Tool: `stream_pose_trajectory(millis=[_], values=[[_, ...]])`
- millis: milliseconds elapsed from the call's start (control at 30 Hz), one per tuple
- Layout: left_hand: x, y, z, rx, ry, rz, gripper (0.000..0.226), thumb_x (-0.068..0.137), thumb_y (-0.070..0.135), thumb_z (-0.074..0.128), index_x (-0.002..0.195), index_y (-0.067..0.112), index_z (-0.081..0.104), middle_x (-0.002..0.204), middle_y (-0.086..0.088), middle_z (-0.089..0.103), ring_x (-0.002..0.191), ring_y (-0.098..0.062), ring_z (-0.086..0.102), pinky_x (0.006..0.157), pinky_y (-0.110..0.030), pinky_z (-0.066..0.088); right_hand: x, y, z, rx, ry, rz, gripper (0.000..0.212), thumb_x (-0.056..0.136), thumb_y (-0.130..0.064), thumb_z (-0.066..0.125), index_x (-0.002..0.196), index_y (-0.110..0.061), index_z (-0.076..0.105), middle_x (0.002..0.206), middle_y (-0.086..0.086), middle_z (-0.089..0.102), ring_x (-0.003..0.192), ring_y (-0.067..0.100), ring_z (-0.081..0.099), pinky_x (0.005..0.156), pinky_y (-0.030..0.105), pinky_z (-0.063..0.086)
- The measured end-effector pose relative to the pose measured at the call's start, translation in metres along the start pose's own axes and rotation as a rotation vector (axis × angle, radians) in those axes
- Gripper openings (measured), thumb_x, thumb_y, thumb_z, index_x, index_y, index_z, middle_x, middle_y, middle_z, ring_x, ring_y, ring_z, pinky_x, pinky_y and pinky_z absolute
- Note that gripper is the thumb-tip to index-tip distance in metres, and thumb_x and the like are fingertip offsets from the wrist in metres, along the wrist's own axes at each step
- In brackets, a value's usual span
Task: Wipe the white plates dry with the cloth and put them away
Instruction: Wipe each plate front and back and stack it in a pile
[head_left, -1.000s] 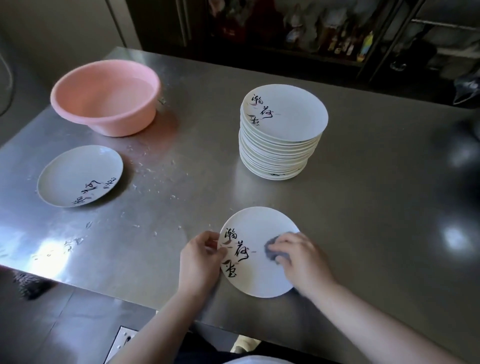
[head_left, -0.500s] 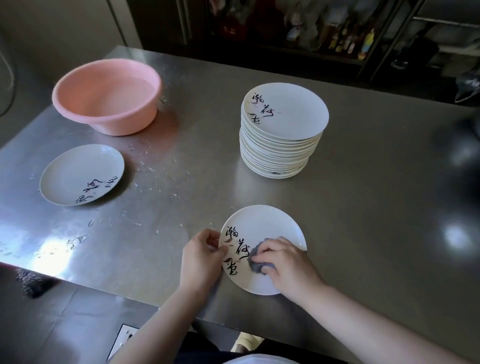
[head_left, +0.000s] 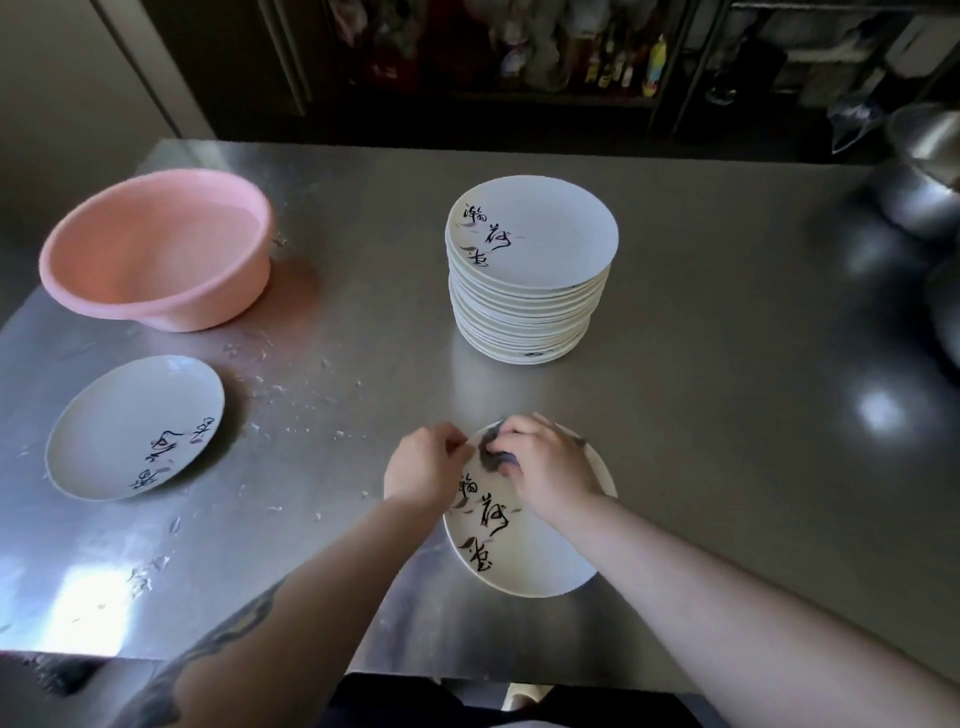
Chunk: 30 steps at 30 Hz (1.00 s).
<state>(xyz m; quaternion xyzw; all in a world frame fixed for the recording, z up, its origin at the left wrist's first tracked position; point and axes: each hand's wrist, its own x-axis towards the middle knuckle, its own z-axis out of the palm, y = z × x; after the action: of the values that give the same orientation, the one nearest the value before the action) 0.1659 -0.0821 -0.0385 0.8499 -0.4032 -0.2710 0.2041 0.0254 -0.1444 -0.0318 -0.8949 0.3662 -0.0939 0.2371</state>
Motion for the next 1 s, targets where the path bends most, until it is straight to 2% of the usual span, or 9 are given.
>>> stream_pose_trajectory(millis=[100, 167, 300, 500, 600, 733, 833, 900, 1000], values=[[-0.001, -0.01, -0.005, 0.038, -0.037, -0.015, 0.012, 0.09, 0.024, 0.063, 0.095, 0.015, 0.069, 0.094, -0.007, 0.071, 0.089, -0.027, 0.063, 0.066, -0.027, 0.041, -0.001, 0.002, 0.003, -0.043, 0.084, 0.038, 0.022, 0.078, -0.007, 0.067, 0.095, -0.019, 0.075, 0.099, -0.004, 0.065, 0.099, 0.02, 0.056, 0.07, 0.024, 0.038], [-0.006, -0.022, -0.01, 0.067, -0.098, -0.046, 0.008, 0.087, 0.023, 0.064, 0.086, 0.016, 0.067, 0.087, -0.005, 0.07, 0.082, -0.025, 0.062, 0.067, -0.028, 0.046, -0.002, 0.009, 0.001, -0.089, 0.118, 0.106, 0.02, 0.079, -0.003, 0.067, 0.09, -0.017, 0.074, 0.097, -0.005, 0.063, 0.097, 0.02, 0.054, 0.064, 0.023, 0.035], [-0.021, -0.038, -0.017, 0.129, -0.323, -0.055, 0.023, 0.079, 0.027, 0.069, 0.061, 0.02, 0.057, 0.071, 0.002, 0.069, 0.072, -0.022, 0.064, 0.064, -0.029, 0.05, -0.01, 0.013, 0.001, -0.052, 0.068, 0.137, 0.021, 0.078, 0.002, 0.065, 0.084, -0.016, 0.074, 0.098, -0.005, 0.062, 0.098, 0.02, 0.053, 0.07, 0.031, 0.048], [0.004, -0.002, -0.013, 0.067, -0.171, 0.078, 0.016, 0.084, 0.038, 0.067, 0.089, 0.023, 0.064, 0.085, 0.001, 0.068, 0.083, -0.022, 0.062, 0.062, -0.027, 0.04, -0.004, -0.012, 0.011, 0.023, 0.007, 0.092, 0.024, 0.085, -0.007, 0.061, 0.104, -0.015, 0.074, 0.11, -0.001, 0.063, 0.108, 0.019, 0.052, 0.086, 0.03, 0.043], [0.009, -0.003, -0.016, 0.042, -0.191, 0.017, 0.012, 0.083, 0.025, 0.068, 0.078, 0.016, 0.061, 0.08, -0.004, 0.065, 0.079, -0.026, 0.061, 0.062, -0.029, 0.043, -0.005, -0.007, 0.008, 0.036, 0.014, 0.184, 0.023, 0.087, -0.01, 0.058, 0.104, -0.018, 0.072, 0.112, -0.006, 0.061, 0.103, 0.007, 0.05, 0.071, 0.01, 0.031], [-0.004, -0.028, -0.024, -0.049, -0.291, -0.1, 0.007, 0.078, 0.014, 0.064, 0.076, 0.009, 0.062, 0.061, -0.005, 0.07, 0.061, -0.023, 0.07, 0.056, -0.027, 0.051, -0.018, 0.012, -0.004, -0.156, 0.121, 0.247, 0.025, 0.082, 0.001, 0.06, 0.093, -0.016, 0.074, 0.104, -0.006, 0.063, 0.102, 0.019, 0.053, 0.063, 0.023, 0.03], [-0.016, -0.032, -0.021, 0.067, -0.427, -0.053, 0.01, 0.075, 0.021, 0.062, 0.069, 0.016, 0.056, 0.062, -0.002, 0.071, 0.064, -0.02, 0.07, 0.06, -0.025, 0.052, -0.02, 0.01, 0.0, -0.119, 0.126, 0.251, 0.024, 0.081, 0.003, 0.06, 0.091, -0.014, 0.075, 0.102, -0.004, 0.064, 0.101, 0.022, 0.053, 0.064, 0.024, 0.03], [-0.011, -0.023, -0.019, 0.225, -0.297, 0.028, 0.021, 0.075, 0.031, 0.063, 0.064, 0.019, 0.05, 0.067, 0.004, 0.066, 0.072, -0.022, 0.065, 0.055, -0.024, 0.043, -0.015, 0.003, 0.005, -0.096, 0.072, 0.205, 0.024, 0.085, -0.003, 0.059, 0.099, -0.016, 0.073, 0.109, -0.006, 0.062, 0.109, 0.017, 0.048, 0.07, 0.021, 0.03], [0.001, -0.004, -0.014, 0.186, -0.133, 0.106, 0.02, 0.085, 0.04, 0.061, 0.079, 0.022, 0.056, 0.078, 0.003, 0.063, 0.08, -0.024, 0.06, 0.059, -0.027, 0.036, -0.008, -0.007, 0.009, -0.023, -0.008, 0.143, 0.027, 0.086, -0.008, 0.06, 0.107, -0.019, 0.073, 0.114, -0.005, 0.061, 0.114, 0.015, 0.047, 0.084, 0.021, 0.035]])
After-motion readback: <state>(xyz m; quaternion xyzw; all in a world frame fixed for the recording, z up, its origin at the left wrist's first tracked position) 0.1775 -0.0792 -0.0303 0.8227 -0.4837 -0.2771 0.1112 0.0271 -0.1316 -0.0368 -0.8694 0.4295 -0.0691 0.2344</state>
